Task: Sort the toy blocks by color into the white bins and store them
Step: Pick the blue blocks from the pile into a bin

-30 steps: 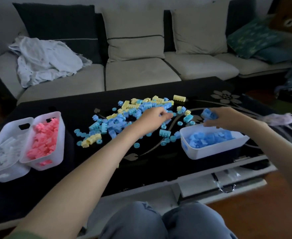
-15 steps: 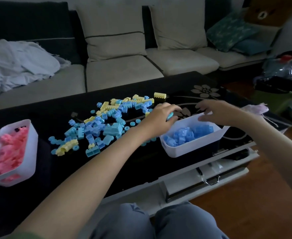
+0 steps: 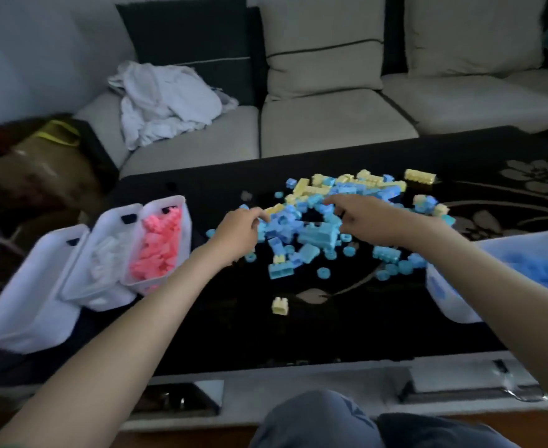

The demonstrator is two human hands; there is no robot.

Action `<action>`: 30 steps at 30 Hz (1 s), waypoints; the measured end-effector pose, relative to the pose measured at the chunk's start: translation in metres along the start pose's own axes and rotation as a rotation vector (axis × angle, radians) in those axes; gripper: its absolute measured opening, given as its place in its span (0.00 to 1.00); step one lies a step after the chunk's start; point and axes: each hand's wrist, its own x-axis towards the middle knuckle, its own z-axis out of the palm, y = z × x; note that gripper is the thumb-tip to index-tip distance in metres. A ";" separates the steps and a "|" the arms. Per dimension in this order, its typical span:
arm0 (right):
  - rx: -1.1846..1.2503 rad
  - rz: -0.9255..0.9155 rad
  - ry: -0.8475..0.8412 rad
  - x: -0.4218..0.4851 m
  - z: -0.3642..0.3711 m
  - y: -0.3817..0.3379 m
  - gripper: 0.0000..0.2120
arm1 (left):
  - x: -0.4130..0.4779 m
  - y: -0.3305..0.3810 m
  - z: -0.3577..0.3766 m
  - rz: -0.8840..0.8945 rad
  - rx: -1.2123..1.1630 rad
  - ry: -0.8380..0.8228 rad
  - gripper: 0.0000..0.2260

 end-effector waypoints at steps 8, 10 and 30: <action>-0.092 -0.074 -0.169 0.045 0.063 -0.037 0.20 | -0.016 -0.039 0.002 0.053 0.318 -0.041 0.16; -0.130 -0.078 -0.169 0.050 0.070 -0.034 0.20 | -0.018 -0.038 0.006 0.118 0.289 -0.036 0.18; -0.199 -0.195 -0.108 0.071 0.083 -0.049 0.09 | -0.015 -0.066 0.014 -0.122 -0.046 0.056 0.11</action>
